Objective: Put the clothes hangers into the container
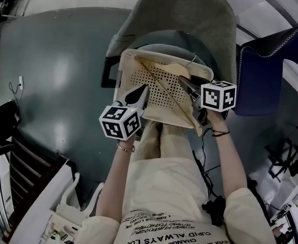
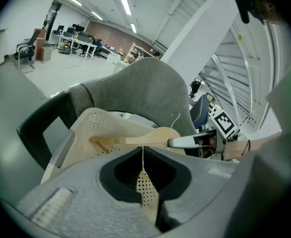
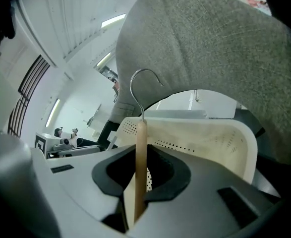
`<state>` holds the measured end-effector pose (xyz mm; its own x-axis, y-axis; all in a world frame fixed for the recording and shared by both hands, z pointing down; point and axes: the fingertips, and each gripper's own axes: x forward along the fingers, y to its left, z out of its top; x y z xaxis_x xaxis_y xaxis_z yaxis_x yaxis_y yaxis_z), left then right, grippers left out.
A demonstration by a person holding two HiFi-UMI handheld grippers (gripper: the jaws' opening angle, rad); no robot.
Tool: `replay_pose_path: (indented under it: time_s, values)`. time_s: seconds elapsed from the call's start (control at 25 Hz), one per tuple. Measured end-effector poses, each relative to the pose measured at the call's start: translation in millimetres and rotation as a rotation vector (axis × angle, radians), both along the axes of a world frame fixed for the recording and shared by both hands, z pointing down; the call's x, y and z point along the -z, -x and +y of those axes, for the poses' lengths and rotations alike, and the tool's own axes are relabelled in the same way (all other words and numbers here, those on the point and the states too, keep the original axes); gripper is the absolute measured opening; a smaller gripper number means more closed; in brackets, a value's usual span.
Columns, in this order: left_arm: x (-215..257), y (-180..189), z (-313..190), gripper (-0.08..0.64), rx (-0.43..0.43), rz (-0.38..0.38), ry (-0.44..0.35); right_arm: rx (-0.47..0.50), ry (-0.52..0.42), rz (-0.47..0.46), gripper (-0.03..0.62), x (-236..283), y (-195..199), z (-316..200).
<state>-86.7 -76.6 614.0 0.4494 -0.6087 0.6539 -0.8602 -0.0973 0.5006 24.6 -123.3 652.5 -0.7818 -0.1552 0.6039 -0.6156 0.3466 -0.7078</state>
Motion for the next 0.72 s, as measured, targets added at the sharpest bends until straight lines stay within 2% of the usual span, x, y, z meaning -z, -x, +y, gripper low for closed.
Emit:
replay_pose_path:
  time_s: [0.4, 0.72]
  values:
    - [-28.9, -2.7, -1.9, 0.026, -0.041, 0.015, 0.023, -0.092, 0.038, -0.018, 0.055, -16.2, -3.6, -8.5]
    - [-37.7, -10.6, 5.0, 0.026, -0.066, 0.025, 0.042, -0.172, 0.035, 0.086, 0.072, -30.6, -13.1, -12.3]
